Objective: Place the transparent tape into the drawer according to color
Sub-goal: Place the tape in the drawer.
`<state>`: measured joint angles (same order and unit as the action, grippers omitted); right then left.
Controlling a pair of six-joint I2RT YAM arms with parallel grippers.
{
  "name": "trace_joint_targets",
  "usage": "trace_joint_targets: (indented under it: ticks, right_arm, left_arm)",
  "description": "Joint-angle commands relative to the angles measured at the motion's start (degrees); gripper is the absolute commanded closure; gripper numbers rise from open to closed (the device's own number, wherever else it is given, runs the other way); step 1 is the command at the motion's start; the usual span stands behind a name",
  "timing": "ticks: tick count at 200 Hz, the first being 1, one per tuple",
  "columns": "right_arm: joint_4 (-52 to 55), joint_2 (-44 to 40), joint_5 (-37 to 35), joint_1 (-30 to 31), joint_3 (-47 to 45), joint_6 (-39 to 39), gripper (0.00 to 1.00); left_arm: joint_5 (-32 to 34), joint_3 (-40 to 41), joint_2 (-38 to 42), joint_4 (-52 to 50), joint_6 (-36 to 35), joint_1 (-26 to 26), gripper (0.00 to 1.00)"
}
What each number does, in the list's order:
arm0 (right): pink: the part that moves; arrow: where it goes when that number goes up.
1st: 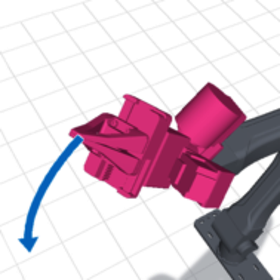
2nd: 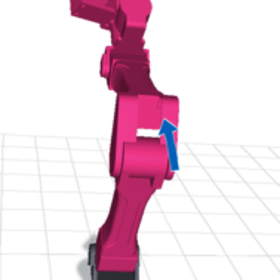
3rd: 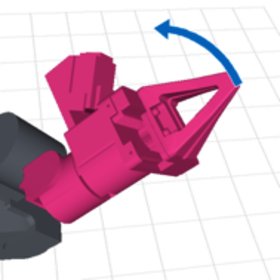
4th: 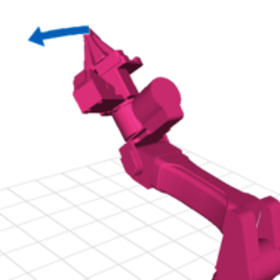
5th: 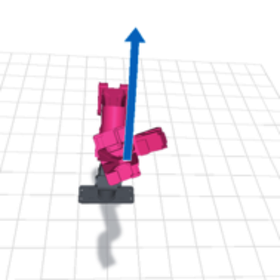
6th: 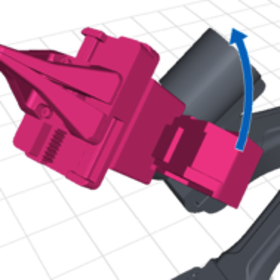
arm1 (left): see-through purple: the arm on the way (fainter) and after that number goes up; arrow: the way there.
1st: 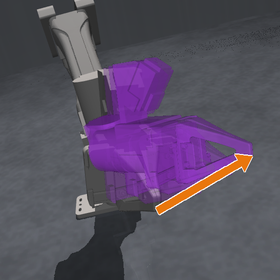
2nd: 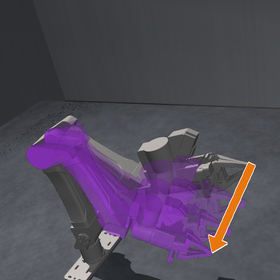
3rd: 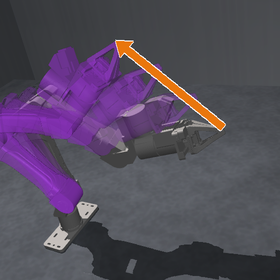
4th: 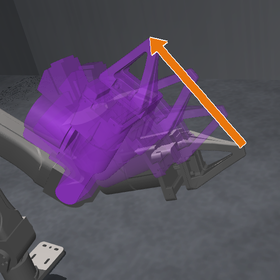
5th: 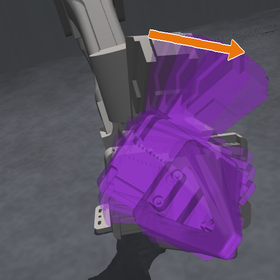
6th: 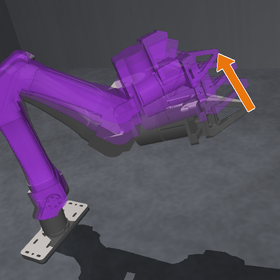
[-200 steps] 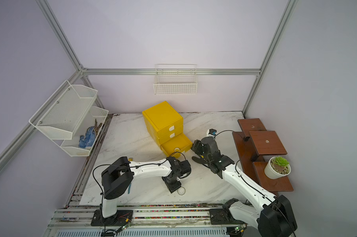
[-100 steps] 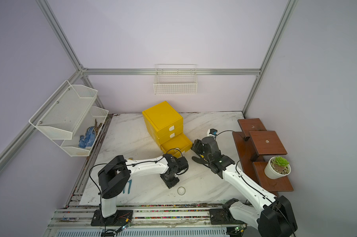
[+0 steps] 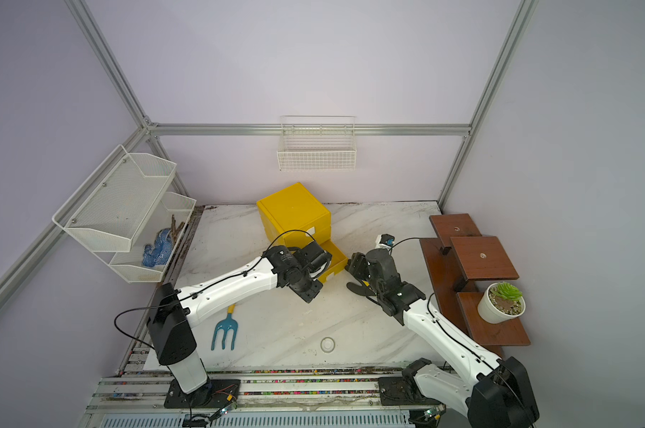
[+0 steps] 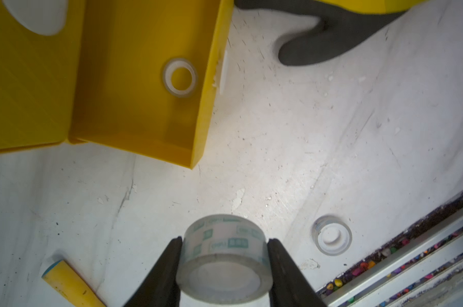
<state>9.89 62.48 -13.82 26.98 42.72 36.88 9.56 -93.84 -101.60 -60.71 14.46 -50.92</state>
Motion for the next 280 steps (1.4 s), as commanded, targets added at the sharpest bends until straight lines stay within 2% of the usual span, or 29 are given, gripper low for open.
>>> trace_joint_targets:
  ticks: [1,45,103,142,177,238,280]
  right_arm:
    - [-1.3,-1.1,-0.1,-0.3,-0.8,0.4,0.27]
    - [-1.5,-2.2,-1.3,-0.4,-2.1,0.7,0.27]
    - [-2.2,-3.3,-1.8,-0.4,-3.9,0.7,0.27]
    - [-3.4,-3.9,-1.6,-0.4,-4.8,0.6,0.27]
    - [-4.5,-4.5,-1.1,-0.4,-5.8,0.2,0.27]
    - [-4.9,-5.6,-0.2,-0.4,-6.9,-0.6,0.27]
    - [-3.4,-5.9,1.3,-0.4,-6.1,-1.3,0.27]
  left_arm:
    - [5.2,-4.3,0.0,1.4,2.0,0.8,0.56]
    - [12.6,-4.6,-1.5,8.9,5.5,2.6,0.55]
    - [17.9,5.4,-3.0,25.0,8.5,2.7,0.52]
    - [20.9,6.6,-6.4,28.1,9.4,2.8,0.53]
    - [21.6,7.2,-8.8,29.2,10.5,2.8,0.49]
    - [21.3,5.2,-10.6,27.0,11.7,2.9,0.26]
    - [18.3,4.9,-3.7,26.2,12.3,2.8,0.14]
